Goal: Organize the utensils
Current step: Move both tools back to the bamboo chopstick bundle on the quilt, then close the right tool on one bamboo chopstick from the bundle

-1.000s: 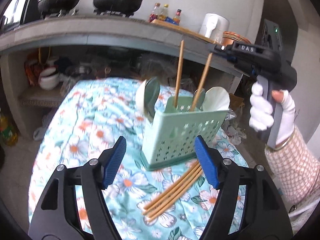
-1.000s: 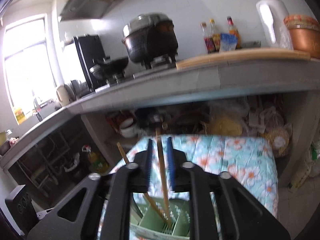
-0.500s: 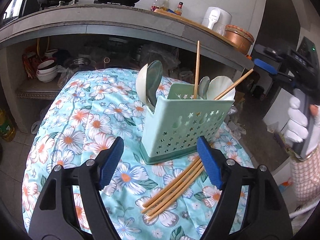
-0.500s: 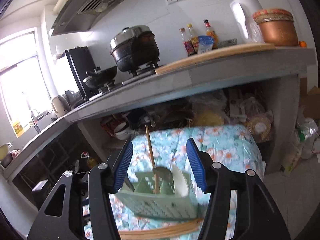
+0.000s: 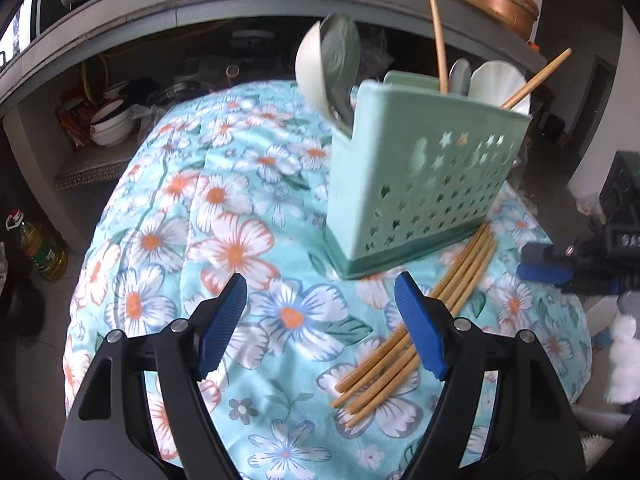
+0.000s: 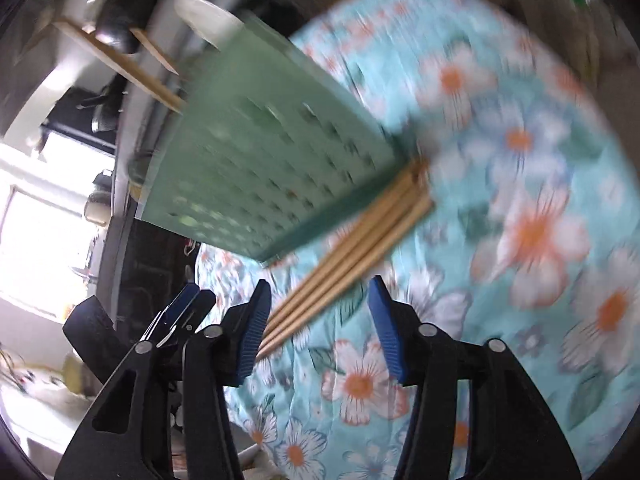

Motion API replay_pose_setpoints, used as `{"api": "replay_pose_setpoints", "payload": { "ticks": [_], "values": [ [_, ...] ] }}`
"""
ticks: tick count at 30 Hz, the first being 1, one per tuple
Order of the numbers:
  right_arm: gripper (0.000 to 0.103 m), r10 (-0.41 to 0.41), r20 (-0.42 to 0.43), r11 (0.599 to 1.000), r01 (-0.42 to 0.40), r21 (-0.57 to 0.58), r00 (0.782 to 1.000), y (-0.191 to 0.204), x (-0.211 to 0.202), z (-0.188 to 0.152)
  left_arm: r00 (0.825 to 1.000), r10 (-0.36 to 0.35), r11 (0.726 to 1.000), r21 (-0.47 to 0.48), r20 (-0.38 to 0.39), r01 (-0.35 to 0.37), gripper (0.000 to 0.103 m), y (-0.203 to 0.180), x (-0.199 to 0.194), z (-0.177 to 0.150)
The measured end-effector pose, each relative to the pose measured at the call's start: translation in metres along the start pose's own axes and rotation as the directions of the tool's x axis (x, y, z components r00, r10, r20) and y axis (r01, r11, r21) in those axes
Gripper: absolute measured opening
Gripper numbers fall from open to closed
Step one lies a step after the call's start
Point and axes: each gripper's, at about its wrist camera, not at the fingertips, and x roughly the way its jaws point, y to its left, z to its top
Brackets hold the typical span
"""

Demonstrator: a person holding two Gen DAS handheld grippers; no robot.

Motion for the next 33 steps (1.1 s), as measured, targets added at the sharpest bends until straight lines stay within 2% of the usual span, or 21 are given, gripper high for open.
{"api": "replay_pose_setpoints", "payload": {
  "ticks": [5,10,17,20,28,33],
  "values": [
    [0.043,0.08,-0.058,0.986,-0.071,0.151,0.995,-0.024,0.026,-0.002,1.0,0.0,1.0,-0.009,-0.025,-0.001,0.072,0.003,0.007,-0.004],
    [0.035,0.133,-0.054,0.961,-0.115,0.253,0.99,-0.04,0.043,0.002,1.0,-0.006,1.0,-0.028,-0.03,0.005,0.072,0.005,0.009,-0.004],
    [0.022,0.121,-0.041,0.961,-0.107,0.255,0.992,-0.038,0.053,0.003,0.999,-0.009,0.999,-0.033,-0.036,0.008,0.072,0.006,0.009,-0.004],
    [0.012,0.127,-0.044,0.958,-0.111,0.265,0.991,-0.041,0.058,0.002,0.999,-0.009,0.999,-0.033,-0.036,0.008,0.072,0.005,0.009,-0.004],
    [0.011,0.138,-0.046,0.965,-0.124,0.23,0.989,-0.044,0.051,-0.002,0.999,-0.009,0.999,-0.035,-0.043,0.008,0.072,0.003,0.009,-0.004],
    [0.011,0.112,-0.066,0.974,-0.096,0.208,0.992,-0.053,0.031,-0.004,0.999,-0.019,1.0,-0.004,-0.031,0.019,0.072,-0.006,0.007,-0.005]
  ]
}}
